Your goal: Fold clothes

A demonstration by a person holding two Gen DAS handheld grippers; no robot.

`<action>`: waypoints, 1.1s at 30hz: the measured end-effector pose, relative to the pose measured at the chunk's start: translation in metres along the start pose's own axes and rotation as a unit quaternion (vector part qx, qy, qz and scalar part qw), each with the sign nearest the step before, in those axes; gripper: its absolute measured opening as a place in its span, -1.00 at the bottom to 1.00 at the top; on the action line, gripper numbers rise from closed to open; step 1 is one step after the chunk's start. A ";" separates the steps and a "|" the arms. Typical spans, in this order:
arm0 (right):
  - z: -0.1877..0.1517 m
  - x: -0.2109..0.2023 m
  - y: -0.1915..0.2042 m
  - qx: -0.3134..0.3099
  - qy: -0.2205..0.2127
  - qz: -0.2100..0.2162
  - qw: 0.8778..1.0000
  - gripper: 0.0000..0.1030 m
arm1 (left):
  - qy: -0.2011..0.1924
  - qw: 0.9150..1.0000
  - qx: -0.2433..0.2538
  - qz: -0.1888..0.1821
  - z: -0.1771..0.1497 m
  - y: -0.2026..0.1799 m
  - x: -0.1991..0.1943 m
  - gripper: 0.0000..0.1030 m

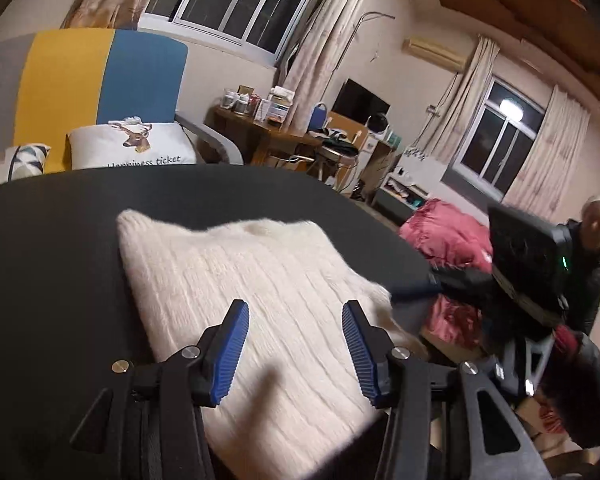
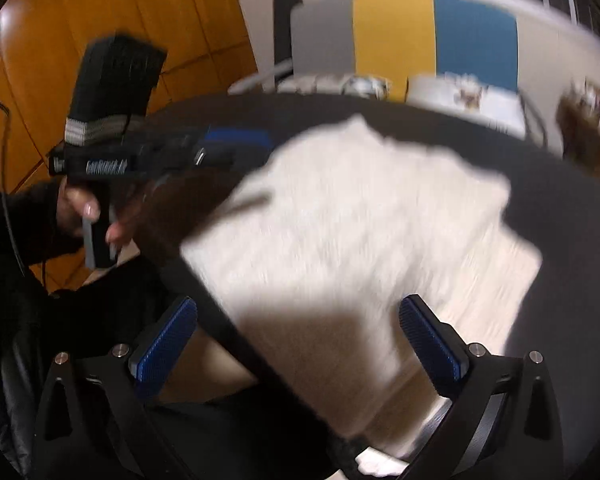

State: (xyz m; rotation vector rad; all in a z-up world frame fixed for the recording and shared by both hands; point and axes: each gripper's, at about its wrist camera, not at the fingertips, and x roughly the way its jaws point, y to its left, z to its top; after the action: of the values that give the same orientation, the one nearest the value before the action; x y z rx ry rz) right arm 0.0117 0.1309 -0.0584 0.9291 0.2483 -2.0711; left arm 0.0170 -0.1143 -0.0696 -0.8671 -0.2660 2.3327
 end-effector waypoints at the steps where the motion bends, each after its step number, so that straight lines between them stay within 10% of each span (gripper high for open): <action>1: 0.003 0.003 0.005 -0.011 -0.006 -0.006 1.000 1.00 | 0.022 1.000 0.004 0.002 -0.006 -0.001 0.006 -0.04; 5: 0.000 0.039 0.002 -0.013 0.031 -0.043 0.999 1.00 | 0.093 0.995 0.014 0.013 -0.031 0.001 0.033 -0.06; 15: -0.008 0.073 0.013 0.012 0.040 -0.103 0.994 0.99 | 0.093 0.994 0.039 0.030 -0.017 0.015 0.022 -0.17; 22: 0.011 0.042 0.014 -0.007 0.019 -0.104 0.994 1.00 | 0.013 1.000 0.013 -0.009 0.024 0.020 0.001 -0.07; 27: 0.025 0.057 -0.006 -0.021 0.028 -0.107 0.994 1.00 | 0.067 0.997 -0.030 0.002 0.013 0.040 0.046 -0.08; 33: 0.004 0.077 -0.037 0.015 0.034 -0.078 0.996 0.99 | 0.043 0.999 0.014 0.007 0.019 0.031 0.042 -0.10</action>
State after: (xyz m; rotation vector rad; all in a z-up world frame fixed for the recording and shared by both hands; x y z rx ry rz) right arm -0.0478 0.1052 -0.1144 1.0293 0.3358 -2.1928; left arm -0.0349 -0.1124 -0.0887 -0.9565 -0.1906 2.2998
